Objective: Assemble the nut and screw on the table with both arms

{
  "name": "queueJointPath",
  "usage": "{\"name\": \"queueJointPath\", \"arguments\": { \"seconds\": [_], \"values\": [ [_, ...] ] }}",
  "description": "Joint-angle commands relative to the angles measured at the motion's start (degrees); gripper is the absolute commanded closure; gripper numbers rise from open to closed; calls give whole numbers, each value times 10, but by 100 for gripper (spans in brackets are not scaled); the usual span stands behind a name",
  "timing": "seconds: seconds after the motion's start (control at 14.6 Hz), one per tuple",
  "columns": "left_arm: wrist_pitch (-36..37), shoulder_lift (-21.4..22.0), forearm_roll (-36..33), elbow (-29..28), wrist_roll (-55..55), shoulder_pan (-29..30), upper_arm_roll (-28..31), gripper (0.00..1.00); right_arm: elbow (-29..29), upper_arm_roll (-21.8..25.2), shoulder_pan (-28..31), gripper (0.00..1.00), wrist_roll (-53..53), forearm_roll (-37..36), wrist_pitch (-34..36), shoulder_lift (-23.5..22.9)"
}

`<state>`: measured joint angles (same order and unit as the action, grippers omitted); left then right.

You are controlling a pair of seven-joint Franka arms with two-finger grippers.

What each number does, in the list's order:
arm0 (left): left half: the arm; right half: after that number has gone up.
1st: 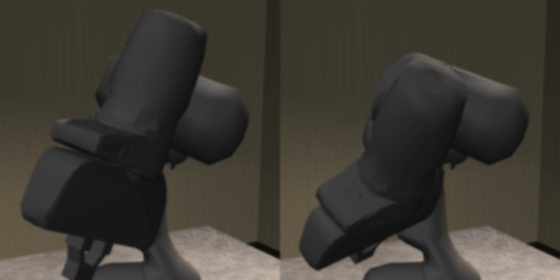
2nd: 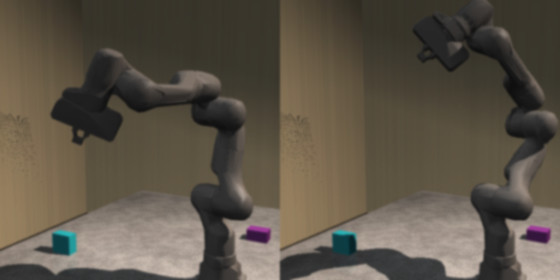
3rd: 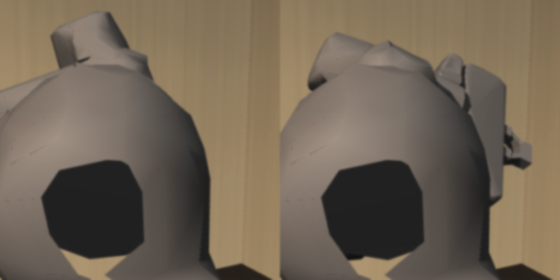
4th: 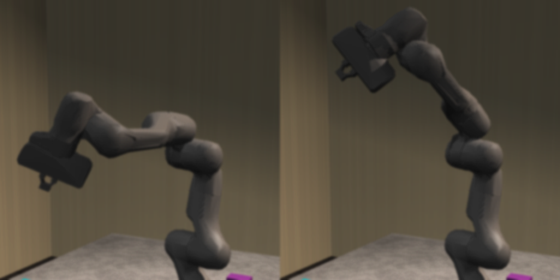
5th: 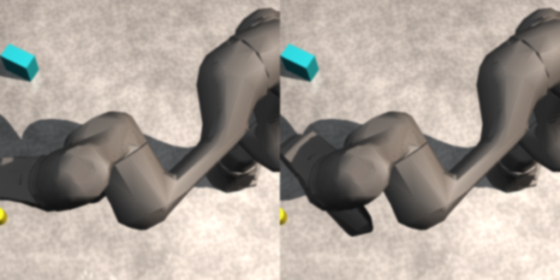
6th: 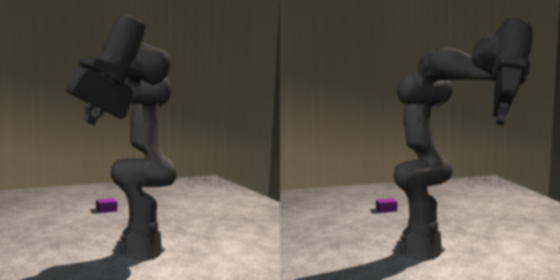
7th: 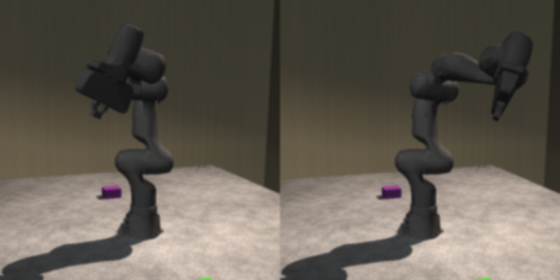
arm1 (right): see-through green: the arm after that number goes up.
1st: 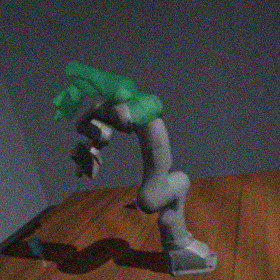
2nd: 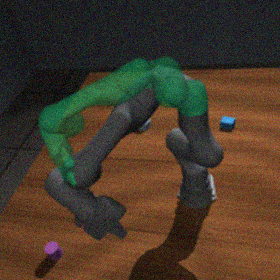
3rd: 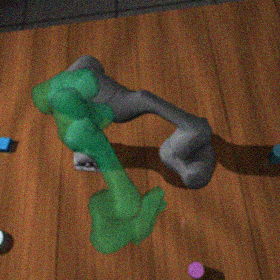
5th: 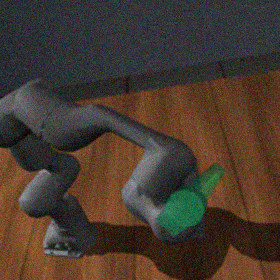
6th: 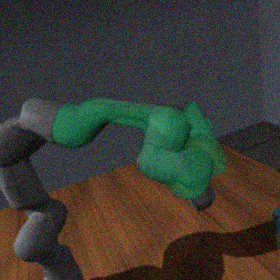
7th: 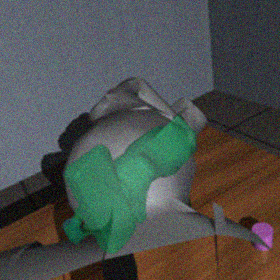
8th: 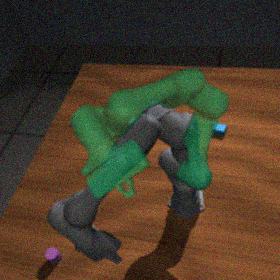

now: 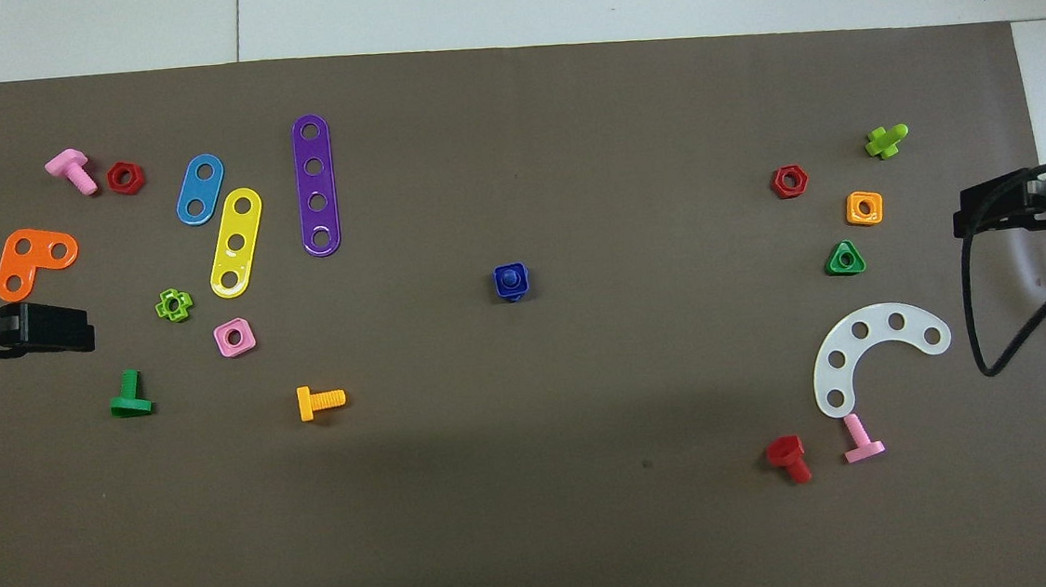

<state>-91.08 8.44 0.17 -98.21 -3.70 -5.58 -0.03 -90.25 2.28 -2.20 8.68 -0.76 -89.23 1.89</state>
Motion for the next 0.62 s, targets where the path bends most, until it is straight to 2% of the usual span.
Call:
{"name": "queueJointPath", "arguments": {
  "seconds": [0.0, 0.21, 0.55],
  "values": [
    [-1, 5, -17, 1, 9, 0, 1, 0, -16, -3, 3, 0, -13, 9, 0, 15],
    [-2, 5, -17, 0, 69, 2, 6, 0, -16, -3, 3, 0, -13, 9, 0, 15],
    [-2, 5, -17, 0, 72, 2, 6, 0, -16, -3, 3, 0, -13, 9, 0, 15]
  ]
}}
